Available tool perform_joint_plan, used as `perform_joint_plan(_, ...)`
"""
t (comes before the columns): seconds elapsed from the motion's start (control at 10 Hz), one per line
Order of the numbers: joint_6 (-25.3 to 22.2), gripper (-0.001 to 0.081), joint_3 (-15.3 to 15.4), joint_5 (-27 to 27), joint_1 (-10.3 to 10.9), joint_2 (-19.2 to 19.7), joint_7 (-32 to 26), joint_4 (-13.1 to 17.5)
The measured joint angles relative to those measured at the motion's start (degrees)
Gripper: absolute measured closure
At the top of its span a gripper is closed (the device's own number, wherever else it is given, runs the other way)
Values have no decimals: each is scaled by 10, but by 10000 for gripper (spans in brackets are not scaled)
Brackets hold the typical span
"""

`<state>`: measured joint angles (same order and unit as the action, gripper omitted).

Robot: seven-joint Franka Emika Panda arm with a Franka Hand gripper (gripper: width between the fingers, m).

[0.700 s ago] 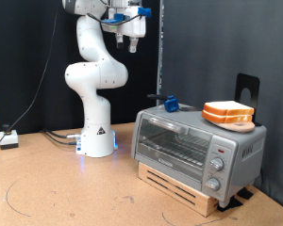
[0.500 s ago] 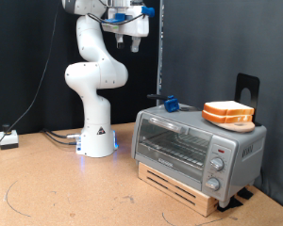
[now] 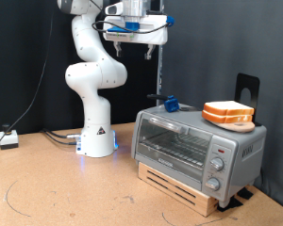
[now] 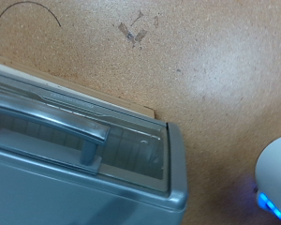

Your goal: Make a piece of toast with the oven

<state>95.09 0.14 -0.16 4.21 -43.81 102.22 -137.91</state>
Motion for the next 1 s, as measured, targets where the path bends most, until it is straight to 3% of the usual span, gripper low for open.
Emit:
perform_joint_plan(0.1, 0, -3, -7, 24, 8, -3, -37, 0)
perform_joint_plan(0.4, 8, -3, -66, 53, 50, -8, -244, 10)
perform_joint_plan(0.6, 39, -3, -95, 37, 73, 25, -376, 22)
perform_joint_plan(0.7, 39, -3, -93, 40, 69, 24, -351, 21)
perform_joint_plan(1.0, -5, -3, -149, 100, 109, 17, -532, 24)
